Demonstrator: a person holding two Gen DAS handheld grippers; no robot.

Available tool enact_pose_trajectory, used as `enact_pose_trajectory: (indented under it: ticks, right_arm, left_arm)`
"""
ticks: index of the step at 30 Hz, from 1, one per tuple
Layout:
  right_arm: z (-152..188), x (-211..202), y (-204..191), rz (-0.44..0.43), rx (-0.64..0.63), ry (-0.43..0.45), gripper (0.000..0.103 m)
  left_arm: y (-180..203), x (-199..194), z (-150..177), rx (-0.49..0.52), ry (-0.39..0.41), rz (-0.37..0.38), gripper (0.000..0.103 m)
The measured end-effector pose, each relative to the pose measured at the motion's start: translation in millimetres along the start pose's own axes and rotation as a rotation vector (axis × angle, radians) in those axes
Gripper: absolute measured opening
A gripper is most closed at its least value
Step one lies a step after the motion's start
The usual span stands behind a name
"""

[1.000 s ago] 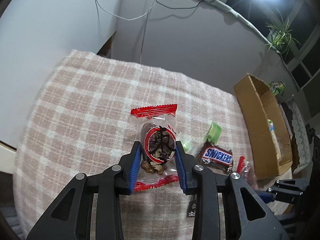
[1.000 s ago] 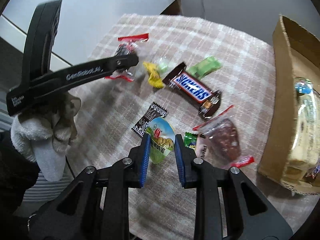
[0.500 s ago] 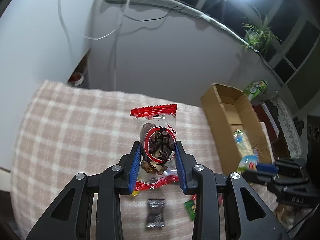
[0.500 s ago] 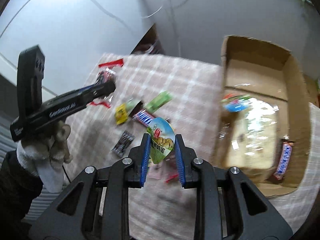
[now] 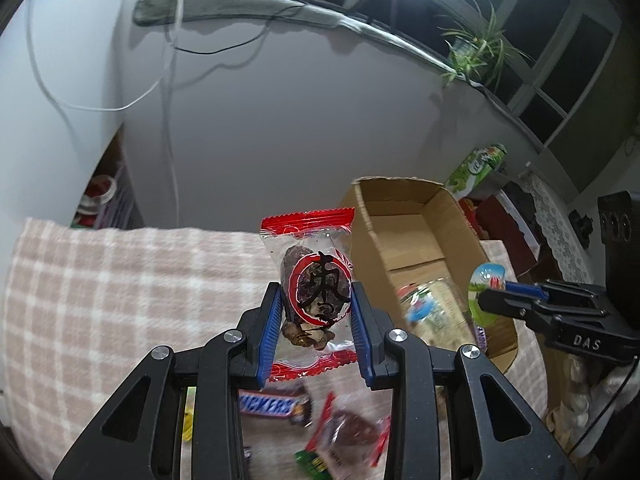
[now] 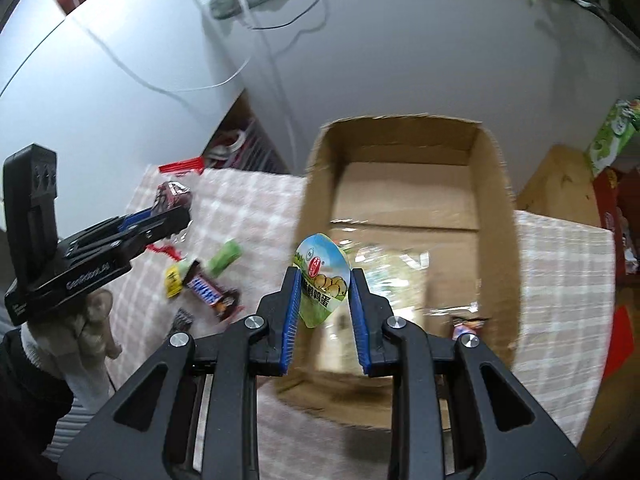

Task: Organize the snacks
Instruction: 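Carry both candies into the box and open both grippers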

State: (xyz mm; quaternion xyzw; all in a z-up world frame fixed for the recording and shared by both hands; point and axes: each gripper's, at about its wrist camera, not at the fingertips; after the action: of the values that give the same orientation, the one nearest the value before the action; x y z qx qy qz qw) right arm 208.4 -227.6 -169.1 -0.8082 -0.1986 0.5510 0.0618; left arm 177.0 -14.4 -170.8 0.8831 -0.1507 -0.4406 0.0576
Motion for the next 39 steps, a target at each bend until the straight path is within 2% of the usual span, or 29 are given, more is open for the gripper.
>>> enact_pose_trajectory:
  ticks: [10,26,28,30,31,32,39]
  right_arm:
    - [-22,2,46,0.079,0.057,0.018,0.025]
    - [-36,26,77,0.119,0.102,-0.005,0.025]
    - [-37,26,77,0.123,0.101,-0.003,0.026]
    - [-37,26,77,0.137,0.095,-0.003,0.032]
    - [-37,25,78,0.136,0.094,0.001,0.041]
    - [-37,24,78,0.138,0.093,0.006,0.047]
    - [-35,18,79,0.142,0.097,0.018,0.049]
  left_arm:
    - [32,28,-26,0.071,-0.015,0.039,0.031]
    - [69,67,-37,0.140,-0.067,0.066,0.032]
    - [71,69,-38,0.143,-0.078,0.075,0.037]
    - [72,70,-38,0.146,-0.084,0.080,0.047]
    - [73,70,-39,0.150,-0.083,0.073,0.051]
    - [72,70,-39,0.148,-0.083,0.069,0.051]
    - [68,64,-38,0.133,-0.075,0.078,0.051]
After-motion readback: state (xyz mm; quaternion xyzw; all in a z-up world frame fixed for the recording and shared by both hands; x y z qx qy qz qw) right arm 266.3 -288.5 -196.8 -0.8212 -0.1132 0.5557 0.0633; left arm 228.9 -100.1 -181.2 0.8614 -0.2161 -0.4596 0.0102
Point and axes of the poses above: each gripper's, at about its wrist camera, not at the fingertips, and x roughly the way its jaws point, y to its right, z to its underside, and after that the axes turned 10 degrees about x, right-handed
